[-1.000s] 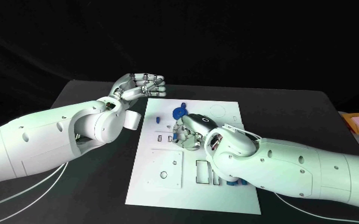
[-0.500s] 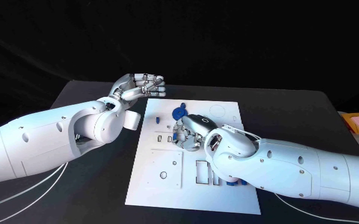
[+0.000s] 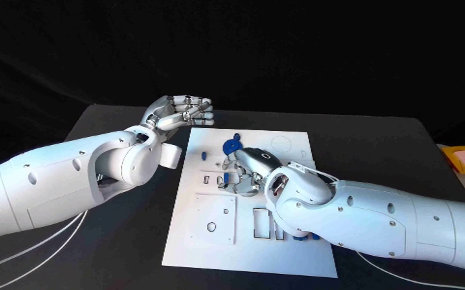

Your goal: Assemble the parts on the task board

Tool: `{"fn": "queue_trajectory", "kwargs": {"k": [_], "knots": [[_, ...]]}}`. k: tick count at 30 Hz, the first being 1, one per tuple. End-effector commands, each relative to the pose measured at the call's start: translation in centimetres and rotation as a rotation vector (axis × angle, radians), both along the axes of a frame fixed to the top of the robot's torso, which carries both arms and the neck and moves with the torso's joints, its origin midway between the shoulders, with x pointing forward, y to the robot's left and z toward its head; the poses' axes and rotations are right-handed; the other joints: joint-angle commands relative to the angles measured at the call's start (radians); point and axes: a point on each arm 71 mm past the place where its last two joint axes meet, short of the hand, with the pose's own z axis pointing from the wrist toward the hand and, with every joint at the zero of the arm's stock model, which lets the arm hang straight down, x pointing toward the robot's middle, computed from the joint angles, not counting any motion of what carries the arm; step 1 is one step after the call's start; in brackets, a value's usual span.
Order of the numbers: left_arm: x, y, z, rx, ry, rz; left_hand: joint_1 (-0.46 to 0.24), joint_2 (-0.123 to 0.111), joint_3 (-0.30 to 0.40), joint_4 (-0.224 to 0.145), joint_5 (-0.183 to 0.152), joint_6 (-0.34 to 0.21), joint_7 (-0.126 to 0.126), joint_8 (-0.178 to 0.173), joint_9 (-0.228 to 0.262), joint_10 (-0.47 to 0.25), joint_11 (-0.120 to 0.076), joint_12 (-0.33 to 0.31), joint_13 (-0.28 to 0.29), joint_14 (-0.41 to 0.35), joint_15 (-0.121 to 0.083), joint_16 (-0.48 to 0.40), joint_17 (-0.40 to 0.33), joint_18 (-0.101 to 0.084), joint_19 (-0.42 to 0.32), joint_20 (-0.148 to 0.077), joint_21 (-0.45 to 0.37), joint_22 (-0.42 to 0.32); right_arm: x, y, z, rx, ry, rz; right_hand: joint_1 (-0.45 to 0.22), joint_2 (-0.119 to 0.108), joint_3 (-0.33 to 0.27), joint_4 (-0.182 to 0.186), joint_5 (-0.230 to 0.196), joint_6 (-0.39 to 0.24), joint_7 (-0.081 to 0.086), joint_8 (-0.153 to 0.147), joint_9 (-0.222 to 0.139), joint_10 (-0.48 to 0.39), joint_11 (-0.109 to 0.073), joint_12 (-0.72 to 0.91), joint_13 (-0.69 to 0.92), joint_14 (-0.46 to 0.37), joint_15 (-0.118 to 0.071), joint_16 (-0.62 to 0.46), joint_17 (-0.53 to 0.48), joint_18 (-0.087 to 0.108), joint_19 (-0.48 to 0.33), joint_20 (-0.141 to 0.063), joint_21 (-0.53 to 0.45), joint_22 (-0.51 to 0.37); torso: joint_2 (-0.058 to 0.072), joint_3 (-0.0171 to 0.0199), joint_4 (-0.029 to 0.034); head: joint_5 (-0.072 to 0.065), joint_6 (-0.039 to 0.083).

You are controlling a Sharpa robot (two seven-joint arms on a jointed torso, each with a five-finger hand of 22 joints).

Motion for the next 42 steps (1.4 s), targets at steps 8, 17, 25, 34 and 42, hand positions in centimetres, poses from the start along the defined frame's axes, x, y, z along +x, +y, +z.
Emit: {"fn": "queue_trajectory", "kwargs": {"k": [8, 17, 25, 34, 42], "knots": [[0.3, -0.2, -0.5, 0.112, 0.017, -0.082, -0.073, -0.002, -0.018, 0.009, -0.009, 0.031, -0.015, 0.019, 0.017, 0.095, -0.045, 0.028, 0.012, 0.158, -0.055, 0.093, 0.069, 0.016, 0.112, -0.051, 0.099, 0.037, -0.2, -2.6, 2.8, 0.223, -0.026, 0.065, 0.146, 0.082, -0.073, -0.001, 0.043, 0.025, -0.004, -0.002, -0.014, -0.003, 0.001, 0.008, -0.002, 0.071, 0.004, -0.009, 0.126, 0.008, 0.011, 0.007, -0.025, 0.161, -0.012, 0.0030, -0.0046, 0.003, 0.005], [0.3, -0.7, -2.6, 0.471, 0.147, -0.245, -0.168, 0.018, -0.117, 0.065, -0.002, 0.079, -0.108, 0.134, 0.125, 0.251, -0.151, 0.373, 0.287, 0.439, -0.170, 0.919, 0.791, -0.020, 0.334, -0.174, 0.660, 0.496, 0.8, -9.0, 6.1, 0.343, 0.127, 0.038, 0.172, 0.097, -0.062, -0.002, 0.062, 0.045, -0.008, 0.011, -0.015, -0.009, -0.003, 0.004, -0.009, 0.071, 0.000, -0.010, 0.124, 0.011, 0.002, 0.003, -0.038, 0.152, -0.031, 0.0074, -0.0092, 0.010, -0.002], [0.2, -1.6, -4.0, 0.861, 0.262, -0.378, -0.251, 0.052, -0.159, 0.074, -0.001, 0.025, -0.118, 0.249, 0.226, 0.158, -0.166, 0.736, 0.586, 0.452, -0.181, 0.971, 0.855, -0.070, 0.426, -0.181, 0.956, 0.904, 1.9, -13.8, 7.7, 0.358, 0.123, -0.059, 0.170, 0.096, -0.064, 0.001, 0.067, 0.049, -0.009, 0.013, -0.015, -0.009, -0.004, 0.003, -0.010, 0.071, 0.000, -0.010, 0.125, 0.010, 0.004, 0.003, -0.035, 0.155, -0.047, 0.0123, -0.0146, 0.017, -0.013], [1.0, -3.8, -3.8, 1.152, 0.284, -0.464, -0.304, 0.078, -0.186, 0.076, -0.002, 0.022, -0.137, 0.335, 0.292, 0.220, -0.178, 0.979, 0.829, 0.454, -0.193, 0.969, 0.858, -0.086, 0.464, -0.189, 1.016, 1.006, 3.3, -17.3, 7.7, 0.338, 0.126, -0.160, 0.169, 0.095, -0.065, 0.002, 0.070, 0.051, -0.009, 0.014, -0.015, -0.012, -0.004, 0.001, -0.013, 0.071, 0.000, -0.011, 0.123, 0.011, 0.004, 0.003, -0.036, 0.155, -0.056, 0.0161, -0.0125, 0.023, -0.025], [2.0, -5.5, -3.5, 1.258, 0.264, -0.485, -0.333, 0.088, -0.199, 0.076, -0.005, 0.012, -0.139, 0.351, 0.308, 0.216, -0.179, 0.997, 0.844, 0.454, -0.194, 0.967, 0.858, -0.087, 0.466, -0.190, 1.022, 1.016, 3.8, -18.0, 7.5, 0.324, 0.129, -0.185, 0.169, 0.094, -0.066, 0.003, 0.072, 0.051, -0.009, 0.015, -0.015, -0.012, -0.005, 0.000, -0.014, 0.070, -0.001, -0.011, 0.121, 0.011, 0.002, 0.003, -0.039, 0.153, -0.056, 0.0175, -0.0130, 0.028, -0.031]]}}
